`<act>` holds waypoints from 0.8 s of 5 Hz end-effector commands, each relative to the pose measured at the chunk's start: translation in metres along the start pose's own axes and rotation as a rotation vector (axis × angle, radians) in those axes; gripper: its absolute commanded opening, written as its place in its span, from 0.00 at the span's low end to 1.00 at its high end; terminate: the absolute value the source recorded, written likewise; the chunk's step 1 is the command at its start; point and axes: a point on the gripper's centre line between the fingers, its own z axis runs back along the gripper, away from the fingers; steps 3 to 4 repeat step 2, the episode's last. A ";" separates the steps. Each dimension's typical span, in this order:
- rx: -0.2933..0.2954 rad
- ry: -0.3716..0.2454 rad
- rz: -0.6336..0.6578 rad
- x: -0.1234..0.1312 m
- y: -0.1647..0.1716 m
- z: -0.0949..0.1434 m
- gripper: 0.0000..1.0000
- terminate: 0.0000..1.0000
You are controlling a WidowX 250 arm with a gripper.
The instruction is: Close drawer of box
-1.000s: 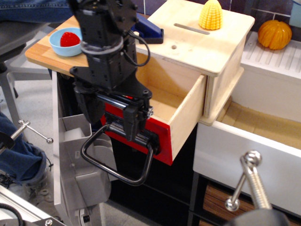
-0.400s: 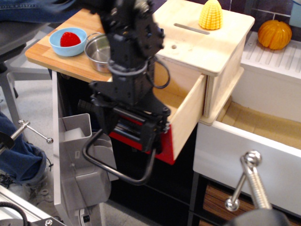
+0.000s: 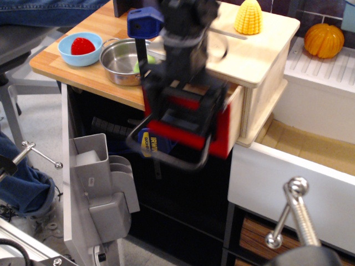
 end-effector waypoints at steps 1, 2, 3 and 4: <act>-0.019 -0.099 0.012 0.056 0.024 0.030 1.00 0.00; -0.019 -0.084 -0.008 0.057 0.027 0.033 1.00 1.00; -0.019 -0.084 -0.008 0.057 0.027 0.033 1.00 1.00; -0.019 -0.084 -0.008 0.057 0.027 0.033 1.00 1.00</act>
